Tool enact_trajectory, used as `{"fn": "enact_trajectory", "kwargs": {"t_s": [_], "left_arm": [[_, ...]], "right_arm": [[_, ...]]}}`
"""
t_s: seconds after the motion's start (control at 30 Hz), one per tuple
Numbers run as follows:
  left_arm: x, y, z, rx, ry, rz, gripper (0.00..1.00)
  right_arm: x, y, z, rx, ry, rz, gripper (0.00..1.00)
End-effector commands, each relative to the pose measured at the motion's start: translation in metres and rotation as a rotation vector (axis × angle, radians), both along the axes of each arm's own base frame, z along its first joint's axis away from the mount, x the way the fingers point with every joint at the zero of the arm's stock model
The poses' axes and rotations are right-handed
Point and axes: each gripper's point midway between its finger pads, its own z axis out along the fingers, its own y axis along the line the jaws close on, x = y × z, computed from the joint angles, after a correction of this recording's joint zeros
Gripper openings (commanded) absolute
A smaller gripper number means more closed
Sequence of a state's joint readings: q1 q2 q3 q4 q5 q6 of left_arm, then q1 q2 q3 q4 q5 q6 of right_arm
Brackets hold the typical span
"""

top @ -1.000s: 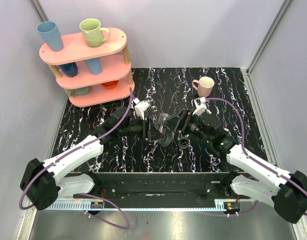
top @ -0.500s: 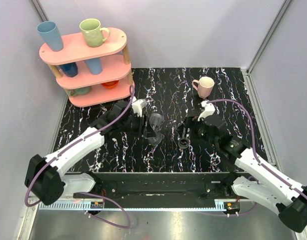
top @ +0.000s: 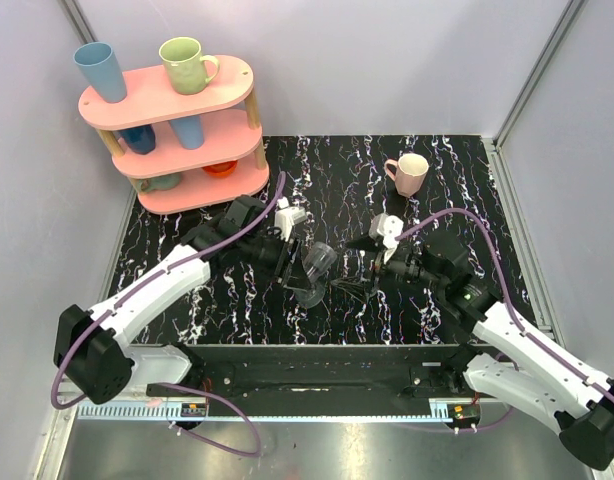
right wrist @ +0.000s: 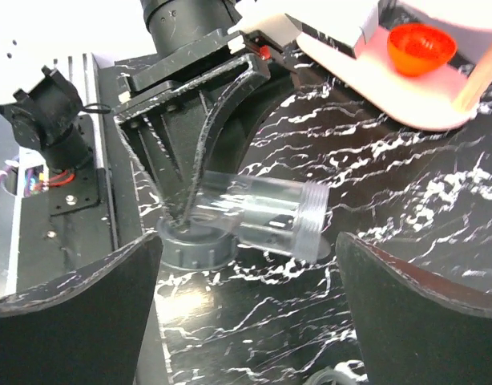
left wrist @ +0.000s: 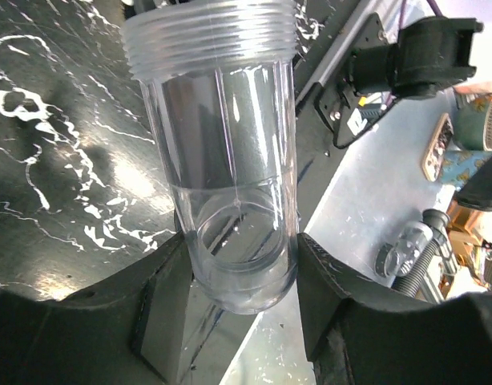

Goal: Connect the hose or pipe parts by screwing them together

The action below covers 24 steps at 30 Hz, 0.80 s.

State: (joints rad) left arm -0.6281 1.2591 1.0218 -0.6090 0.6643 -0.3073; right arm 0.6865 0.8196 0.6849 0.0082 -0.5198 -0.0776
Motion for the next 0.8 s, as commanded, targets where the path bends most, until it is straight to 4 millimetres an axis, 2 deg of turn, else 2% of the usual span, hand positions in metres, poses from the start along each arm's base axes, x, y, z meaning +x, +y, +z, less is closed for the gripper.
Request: {"fn": "enact_trajectory", "kwargs": {"t_s": [0.0, 0.07, 0.1, 0.2, 0.37, 0.4, 0.43, 0.47, 0.53, 0.57, 0.77], "left_arm": [[-0.019, -0.003, 0.029, -0.091, -0.012, -0.099, 0.00], [-0.022, -0.001, 0.030, -0.094, -0.009, -0.104, 0.00], [-0.024, 0.001, 0.032, -0.096, -0.015, -0.101, 0.00], [-0.026, 0.002, 0.035, -0.100, -0.019, -0.100, 0.00], [-0.031, 0.003, 0.041, -0.113, -0.020, -0.116, 0.00], [-0.031, 0.003, 0.041, -0.111, -0.018, -0.121, 0.00], [-0.032, 0.004, 0.040, -0.109, -0.013, -0.124, 0.00], [-0.032, 0.003, 0.038, -0.108, -0.003, -0.130, 0.00], [-0.033, 0.003, 0.035, -0.099, 0.016, -0.134, 0.00], [-0.034, 0.002, 0.034, -0.097, 0.030, -0.140, 0.00], [-0.034, -0.001, 0.042, -0.113, 0.033, -0.156, 0.00]], "right_arm": [[0.002, 0.015, 0.032, 0.039, -0.328, 0.124, 1.00], [0.006, 0.016, 0.027, 0.002, -0.377, 0.133, 1.00], [0.010, 0.018, 0.018, -0.049, -0.408, 0.140, 0.99], [0.021, 0.018, 0.015, -0.114, -0.481, 0.115, 0.96], [0.022, 0.025, 0.009, -0.182, -0.575, 0.140, 0.93], [0.022, 0.026, 0.003, -0.221, -0.601, 0.152, 0.93], [0.027, 0.026, 0.002, -0.247, -0.619, 0.120, 0.93], [0.019, 0.033, 0.001, -0.254, -0.648, 0.145, 0.93], [0.021, 0.035, 0.000, -0.301, -0.735, 0.140, 0.95], [0.013, 0.041, -0.003, -0.315, -0.756, 0.167, 0.97], [0.016, 0.052, -0.030, -0.454, -0.830, 0.212, 0.99]]}}
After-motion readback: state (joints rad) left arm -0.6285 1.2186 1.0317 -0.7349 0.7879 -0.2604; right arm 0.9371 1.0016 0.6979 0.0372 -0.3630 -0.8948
